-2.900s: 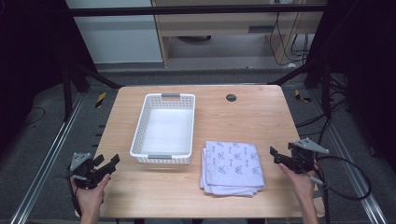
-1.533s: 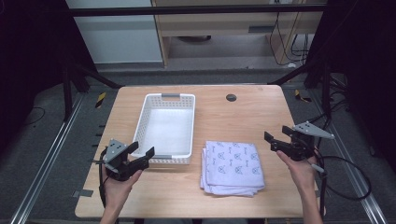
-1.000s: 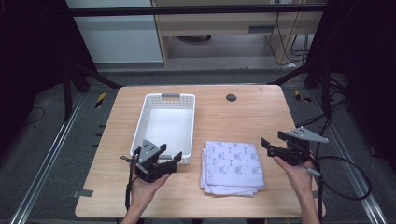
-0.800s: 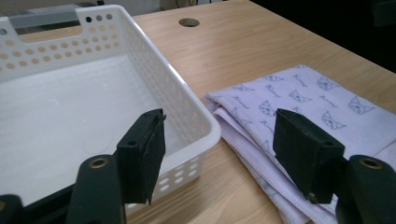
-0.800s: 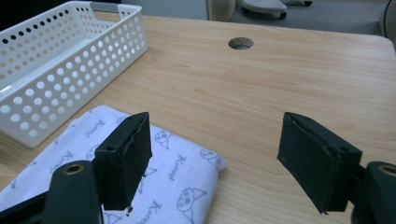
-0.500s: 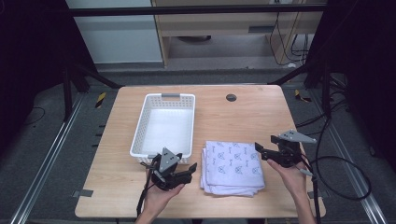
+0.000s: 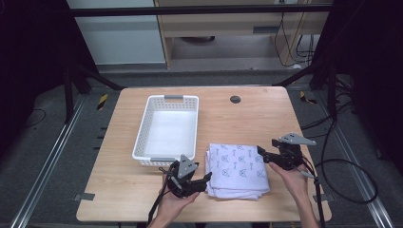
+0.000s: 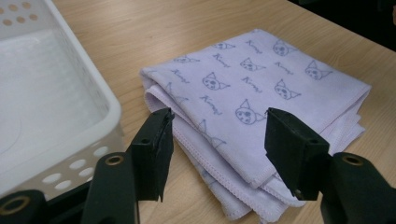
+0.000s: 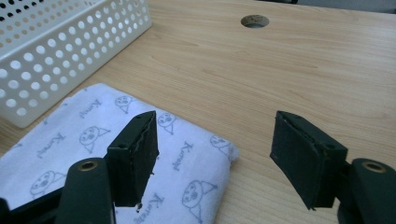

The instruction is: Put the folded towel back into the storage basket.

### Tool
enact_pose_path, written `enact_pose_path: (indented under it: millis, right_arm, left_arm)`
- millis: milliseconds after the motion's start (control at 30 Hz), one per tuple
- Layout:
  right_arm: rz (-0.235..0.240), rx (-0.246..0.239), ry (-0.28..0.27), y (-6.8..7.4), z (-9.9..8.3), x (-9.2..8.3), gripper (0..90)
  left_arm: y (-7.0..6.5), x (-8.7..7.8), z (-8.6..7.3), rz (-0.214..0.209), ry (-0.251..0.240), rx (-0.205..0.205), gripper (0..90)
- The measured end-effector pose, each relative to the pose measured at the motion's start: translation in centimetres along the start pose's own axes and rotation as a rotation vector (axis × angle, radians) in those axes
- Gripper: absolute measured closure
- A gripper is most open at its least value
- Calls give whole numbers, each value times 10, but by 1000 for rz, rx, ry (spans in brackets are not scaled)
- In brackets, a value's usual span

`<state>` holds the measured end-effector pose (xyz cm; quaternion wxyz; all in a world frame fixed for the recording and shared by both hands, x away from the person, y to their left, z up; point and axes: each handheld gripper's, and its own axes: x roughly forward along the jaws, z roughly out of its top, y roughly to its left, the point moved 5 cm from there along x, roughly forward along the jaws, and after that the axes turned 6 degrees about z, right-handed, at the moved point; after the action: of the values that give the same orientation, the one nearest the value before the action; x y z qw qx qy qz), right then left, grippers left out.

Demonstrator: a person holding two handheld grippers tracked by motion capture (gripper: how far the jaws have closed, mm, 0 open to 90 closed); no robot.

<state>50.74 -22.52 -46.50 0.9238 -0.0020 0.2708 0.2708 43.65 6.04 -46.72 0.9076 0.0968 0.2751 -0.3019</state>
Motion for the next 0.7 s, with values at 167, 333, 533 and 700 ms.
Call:
enact_pose_path:
  millis: [167, 333, 533, 700]
  right_arm:
    - [-6, 5, 16, -3, -4, 6, 324]
    - [-15, 9, 29, -7, -8, 8, 334]
    - [-15, 5, 46, -7, -13, 13, 352]
    - [-18, 4, 73, -7, -18, 19, 369]
  left_arm:
    - [-9, 9, -4, 3, 32, 14, 412]
    - [-11, 17, -8, 18, 68, 15, 411]
    - [-12, 26, -13, 26, 110, 13, 399]
    - [-11, 35, -18, 28, 138, -8, 389]
